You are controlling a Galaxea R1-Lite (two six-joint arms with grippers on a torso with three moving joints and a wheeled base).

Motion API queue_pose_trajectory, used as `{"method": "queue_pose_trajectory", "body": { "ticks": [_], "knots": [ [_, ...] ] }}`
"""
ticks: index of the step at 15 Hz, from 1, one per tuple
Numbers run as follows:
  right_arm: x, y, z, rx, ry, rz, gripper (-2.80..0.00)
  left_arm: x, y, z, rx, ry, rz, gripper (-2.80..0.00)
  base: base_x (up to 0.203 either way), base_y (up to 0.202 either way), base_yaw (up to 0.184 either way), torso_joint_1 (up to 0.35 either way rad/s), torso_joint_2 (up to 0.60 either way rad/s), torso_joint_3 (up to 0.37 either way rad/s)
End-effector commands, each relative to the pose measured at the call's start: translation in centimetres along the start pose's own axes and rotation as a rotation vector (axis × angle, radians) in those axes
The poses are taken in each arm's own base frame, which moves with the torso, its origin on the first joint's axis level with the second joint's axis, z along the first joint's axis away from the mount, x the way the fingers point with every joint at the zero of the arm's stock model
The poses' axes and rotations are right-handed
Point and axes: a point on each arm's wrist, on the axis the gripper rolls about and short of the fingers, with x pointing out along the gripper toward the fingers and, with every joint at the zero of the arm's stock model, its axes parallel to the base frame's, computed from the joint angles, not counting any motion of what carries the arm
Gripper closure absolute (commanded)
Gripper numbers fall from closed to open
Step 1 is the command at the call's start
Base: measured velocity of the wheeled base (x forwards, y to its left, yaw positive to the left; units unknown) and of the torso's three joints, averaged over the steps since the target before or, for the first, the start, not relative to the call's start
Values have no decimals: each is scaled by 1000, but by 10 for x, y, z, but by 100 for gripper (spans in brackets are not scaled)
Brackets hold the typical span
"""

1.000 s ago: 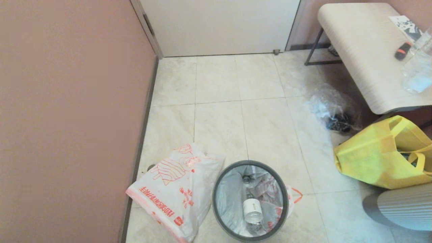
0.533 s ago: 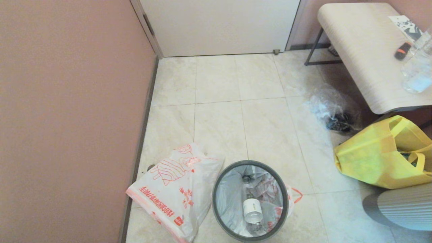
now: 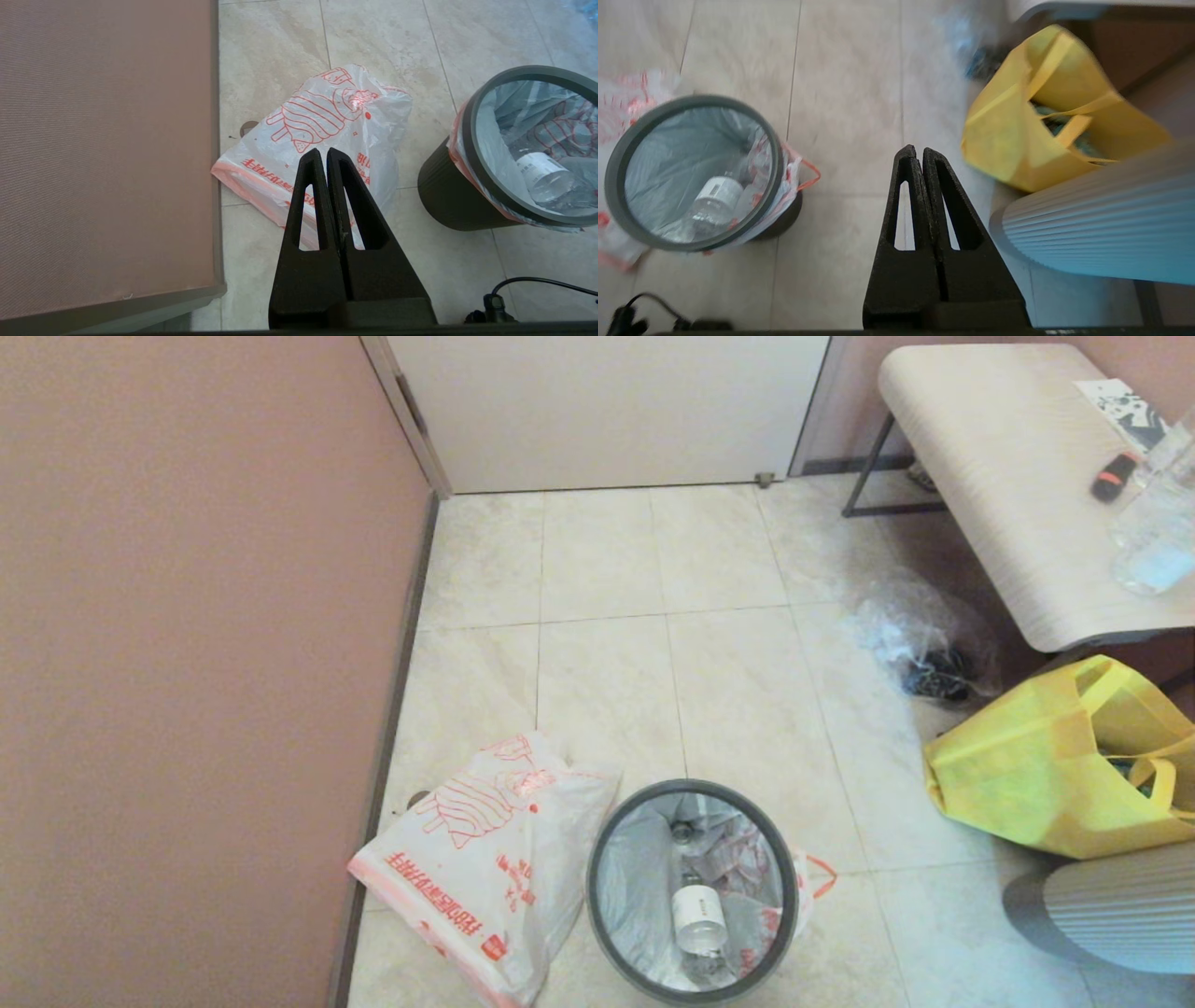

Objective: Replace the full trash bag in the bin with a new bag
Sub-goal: Place the trash can ring on the floor

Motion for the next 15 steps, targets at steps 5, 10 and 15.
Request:
{"method": "queue_pose_trajectory", "body": {
  "ticks": [5,10,15],
  "knots": [
    [123,3,29,26,429,96,0,0,0,0,0,2,0,0,0,0,0,0,0,0],
    [221,47,-6,34,681,142,0,0,0,0,0,2,0,0,0,0,0,0,0,0],
    [273,135,-49,32,756,133,0,0,0,0,0,2,0,0,0,0,0,0,0,0]
  ]
}}
